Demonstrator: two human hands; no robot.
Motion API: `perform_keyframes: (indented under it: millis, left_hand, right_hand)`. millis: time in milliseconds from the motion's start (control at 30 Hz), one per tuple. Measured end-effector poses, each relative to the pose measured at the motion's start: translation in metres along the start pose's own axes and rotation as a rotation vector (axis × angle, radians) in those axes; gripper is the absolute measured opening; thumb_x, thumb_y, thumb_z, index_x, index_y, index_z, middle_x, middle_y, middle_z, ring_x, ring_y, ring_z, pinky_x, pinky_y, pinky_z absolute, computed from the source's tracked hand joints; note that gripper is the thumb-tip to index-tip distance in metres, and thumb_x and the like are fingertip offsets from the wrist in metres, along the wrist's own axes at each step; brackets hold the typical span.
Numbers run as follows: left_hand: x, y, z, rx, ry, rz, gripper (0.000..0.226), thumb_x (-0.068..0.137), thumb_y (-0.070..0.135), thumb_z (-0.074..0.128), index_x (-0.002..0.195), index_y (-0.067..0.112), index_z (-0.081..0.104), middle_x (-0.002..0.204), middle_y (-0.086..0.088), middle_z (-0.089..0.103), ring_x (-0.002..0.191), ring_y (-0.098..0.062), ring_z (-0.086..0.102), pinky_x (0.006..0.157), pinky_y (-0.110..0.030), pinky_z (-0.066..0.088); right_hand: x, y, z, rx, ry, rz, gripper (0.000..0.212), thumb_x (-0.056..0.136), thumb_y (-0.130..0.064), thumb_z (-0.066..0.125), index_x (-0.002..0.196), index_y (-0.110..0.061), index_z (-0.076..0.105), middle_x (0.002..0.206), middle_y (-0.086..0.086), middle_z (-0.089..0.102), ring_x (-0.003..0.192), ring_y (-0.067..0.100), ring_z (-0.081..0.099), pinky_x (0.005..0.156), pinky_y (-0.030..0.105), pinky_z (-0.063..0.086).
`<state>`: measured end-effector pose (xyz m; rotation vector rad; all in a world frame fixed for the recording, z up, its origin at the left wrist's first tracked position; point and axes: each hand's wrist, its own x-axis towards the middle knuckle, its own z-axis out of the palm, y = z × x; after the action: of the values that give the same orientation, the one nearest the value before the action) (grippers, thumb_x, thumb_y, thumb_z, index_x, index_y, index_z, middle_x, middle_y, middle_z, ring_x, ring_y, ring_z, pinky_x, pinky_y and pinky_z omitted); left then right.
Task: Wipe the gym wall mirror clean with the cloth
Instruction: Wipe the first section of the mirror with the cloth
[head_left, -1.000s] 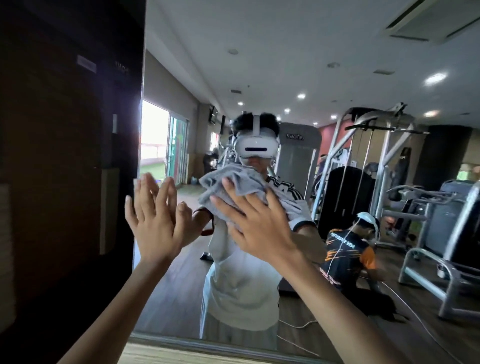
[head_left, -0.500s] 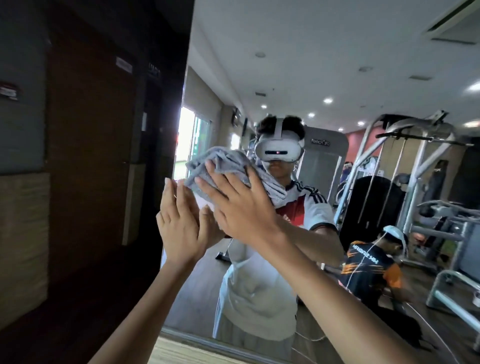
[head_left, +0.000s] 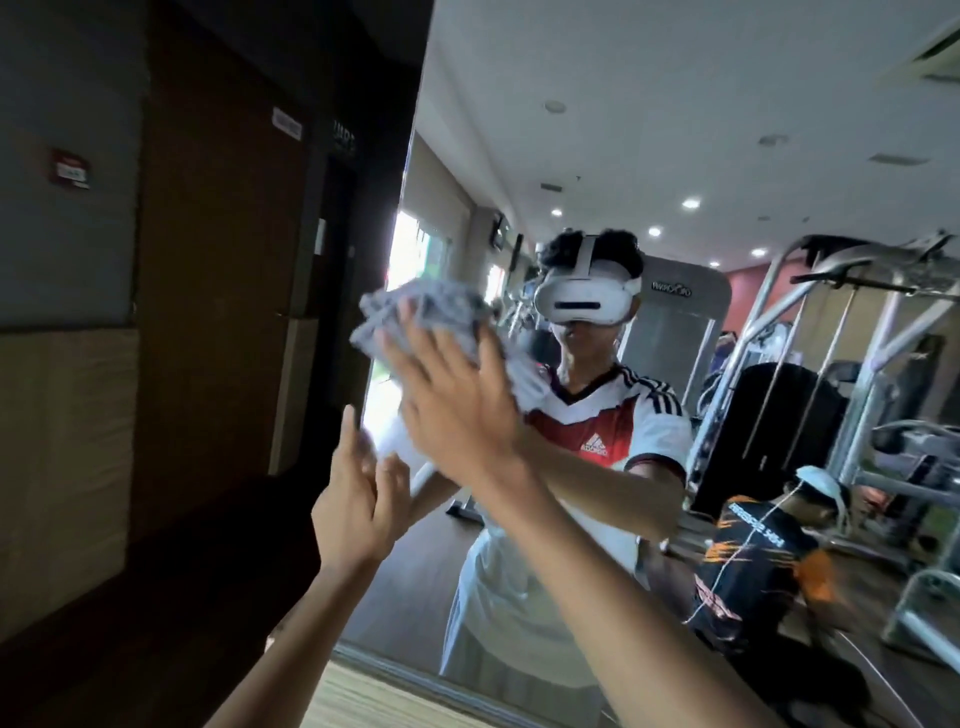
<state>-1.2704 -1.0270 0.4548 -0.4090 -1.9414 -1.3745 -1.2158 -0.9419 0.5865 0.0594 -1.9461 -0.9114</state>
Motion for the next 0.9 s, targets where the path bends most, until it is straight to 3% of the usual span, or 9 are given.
perform_keyframes:
  millis: [133, 167, 300, 400, 500, 633, 700, 800, 900]
  left_hand:
    - [-0.004, 0.001, 0.003, -0.029, 0.047, -0.061, 0.081, 0.089, 0.060, 0.015, 0.155, 0.015, 0.030, 0.091, 0.004, 0.063, 0.068, -0.020, 0.058, 0.060, -0.028, 0.032]
    - [-0.006, -0.001, 0.004, -0.040, 0.041, -0.073, 0.080, 0.090, 0.060, 0.016, 0.152, 0.013, 0.036, 0.089, 0.004, 0.063, 0.069, -0.018, 0.058, 0.061, -0.028, 0.035]
    - [-0.013, -0.004, 0.010, -0.066, 0.090, -0.128, 0.066, 0.090, 0.053, 0.019, 0.121, 0.006, 0.053, 0.090, -0.016, 0.068, 0.081, -0.044, 0.066, 0.069, -0.043, 0.048]
    - [-0.015, 0.001, 0.007, -0.089, 0.062, -0.153, 0.057, 0.089, 0.052, 0.020, 0.103, 0.006, 0.051, 0.081, -0.015, 0.063, 0.074, -0.044, 0.064, 0.063, -0.042, 0.047]
    - [-0.021, -0.011, 0.008, -0.062, 0.047, -0.132, 0.060, 0.091, 0.051, 0.020, 0.108, 0.003, 0.051, 0.088, -0.018, 0.064, 0.077, -0.045, 0.064, 0.063, -0.040, 0.041]
    - [-0.038, -0.031, 0.012, -0.095, 0.061, -0.146, 0.067, 0.093, 0.055, 0.019, 0.125, 0.004, 0.047, 0.108, -0.018, 0.065, 0.093, -0.043, 0.064, 0.072, -0.043, 0.044]
    - [-0.043, -0.030, 0.012, -0.120, 0.081, -0.188, 0.066, 0.092, 0.056, 0.020, 0.126, 0.005, 0.047, 0.106, -0.019, 0.066, 0.093, -0.044, 0.064, 0.072, -0.043, 0.045]
    - [-0.044, -0.028, 0.012, -0.104, 0.061, -0.196, 0.065, 0.091, 0.054, 0.019, 0.121, 0.004, 0.050, 0.106, -0.022, 0.063, 0.093, -0.047, 0.062, 0.075, -0.045, 0.044]
    - [-0.044, -0.027, 0.012, -0.064, 0.045, -0.205, 0.056, 0.093, 0.048, 0.019, 0.114, 0.005, 0.050, 0.104, -0.024, 0.059, 0.092, -0.048, 0.059, 0.080, -0.052, 0.046]
  right_hand:
    - [-0.073, 0.009, 0.004, 0.033, -0.104, -0.189, 0.058, 0.096, -0.032, 0.041, 0.154, -0.027, 0.035, 0.159, 0.000, 0.037, 0.136, 0.018, 0.043, 0.119, 0.054, 0.013]
    - [-0.085, 0.020, 0.002, 0.050, -0.078, -0.126, 0.059, 0.094, -0.030, 0.044, 0.153, -0.028, 0.039, 0.160, 0.000, 0.035, 0.134, 0.019, 0.044, 0.118, 0.053, 0.015]
    - [-0.048, 0.043, -0.012, 0.119, 0.067, 0.262, 0.058, 0.092, -0.028, 0.048, 0.149, -0.026, 0.046, 0.158, 0.002, 0.037, 0.128, 0.023, 0.051, 0.117, 0.055, 0.015]
    - [-0.004, 0.020, -0.014, 0.110, 0.037, 0.278, 0.059, 0.095, -0.031, 0.037, 0.154, -0.024, 0.035, 0.162, 0.005, 0.030, 0.143, 0.024, 0.036, 0.117, 0.053, 0.010]
    - [-0.003, -0.009, 0.000, 0.051, -0.041, 0.065, 0.062, 0.094, -0.029, 0.042, 0.155, -0.025, 0.034, 0.159, 0.004, 0.035, 0.135, 0.022, 0.044, 0.116, 0.055, 0.015]
    - [-0.066, -0.035, 0.014, 0.048, -0.249, -0.208, 0.059, 0.097, -0.033, 0.027, 0.155, -0.028, 0.032, 0.149, -0.005, 0.049, 0.128, 0.017, 0.048, 0.121, 0.056, 0.003]
    - [-0.115, -0.031, 0.014, 0.065, -0.351, -0.250, 0.060, 0.096, -0.031, 0.036, 0.156, -0.029, 0.030, 0.148, -0.007, 0.049, 0.130, 0.015, 0.048, 0.123, 0.054, -0.001]
    - [-0.164, -0.004, 0.008, 0.077, -0.381, -0.194, 0.066, 0.093, -0.030, 0.049, 0.156, -0.030, 0.028, 0.147, -0.009, 0.051, 0.133, 0.015, 0.049, 0.122, 0.054, -0.008]
    - [-0.140, 0.030, -0.003, 0.111, -0.212, 0.009, 0.060, 0.096, -0.030, 0.047, 0.154, -0.029, 0.035, 0.153, -0.002, 0.045, 0.129, 0.018, 0.054, 0.122, 0.053, -0.001]
